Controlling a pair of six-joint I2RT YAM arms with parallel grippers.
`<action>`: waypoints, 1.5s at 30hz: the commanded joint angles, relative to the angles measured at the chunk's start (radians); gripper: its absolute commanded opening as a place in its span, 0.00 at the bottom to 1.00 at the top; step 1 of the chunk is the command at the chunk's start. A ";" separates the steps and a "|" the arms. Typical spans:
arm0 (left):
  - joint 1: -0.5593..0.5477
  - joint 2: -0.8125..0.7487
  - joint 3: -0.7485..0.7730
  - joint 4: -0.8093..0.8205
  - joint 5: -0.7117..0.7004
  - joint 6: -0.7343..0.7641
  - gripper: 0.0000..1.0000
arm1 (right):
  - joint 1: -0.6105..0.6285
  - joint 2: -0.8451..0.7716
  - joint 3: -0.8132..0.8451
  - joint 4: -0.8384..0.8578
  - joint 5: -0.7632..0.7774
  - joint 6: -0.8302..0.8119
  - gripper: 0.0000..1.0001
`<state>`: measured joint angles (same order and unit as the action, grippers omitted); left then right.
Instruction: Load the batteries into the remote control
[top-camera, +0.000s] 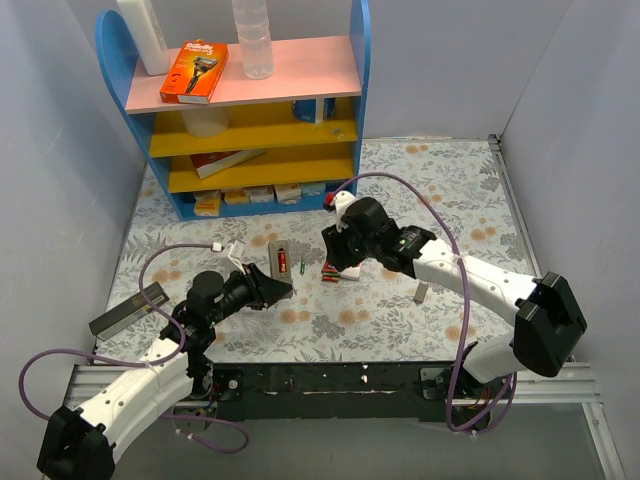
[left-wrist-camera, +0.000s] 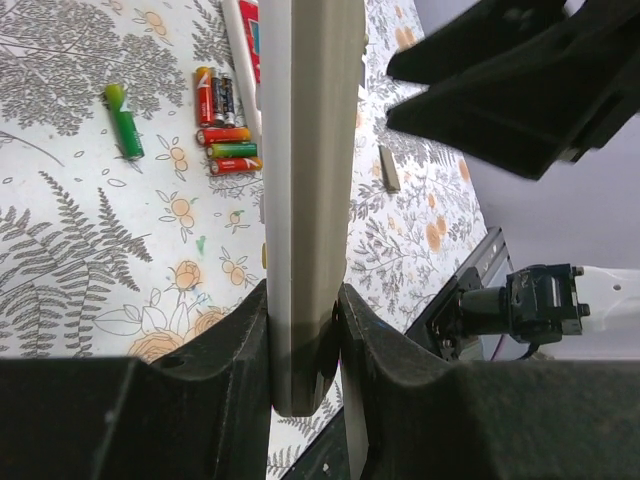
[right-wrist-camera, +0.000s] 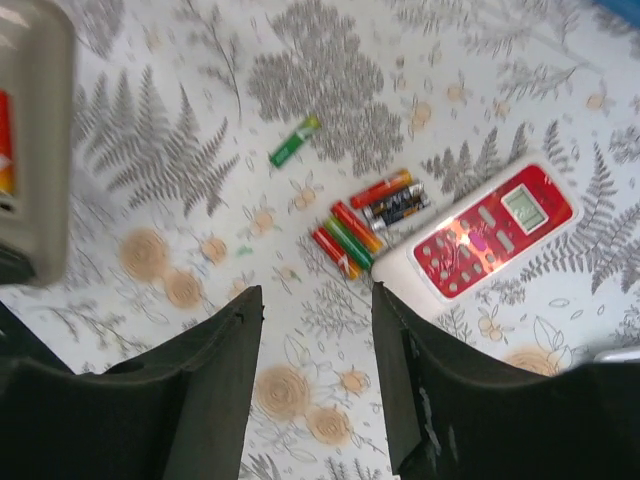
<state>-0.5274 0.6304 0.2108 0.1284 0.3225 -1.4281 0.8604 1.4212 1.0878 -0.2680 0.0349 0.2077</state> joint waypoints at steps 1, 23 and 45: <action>-0.005 -0.049 -0.019 -0.004 -0.071 -0.025 0.00 | 0.002 0.057 -0.046 -0.088 -0.056 -0.200 0.53; -0.003 -0.044 -0.019 0.004 -0.079 -0.043 0.00 | 0.008 0.312 0.049 -0.080 -0.073 -0.384 0.38; -0.003 -0.054 -0.004 -0.036 -0.123 -0.043 0.00 | 0.031 0.439 0.207 -0.109 -0.128 -0.452 0.38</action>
<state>-0.5274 0.5816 0.1806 0.0803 0.2176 -1.4738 0.8875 1.8439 1.2285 -0.3603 -0.0887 -0.2176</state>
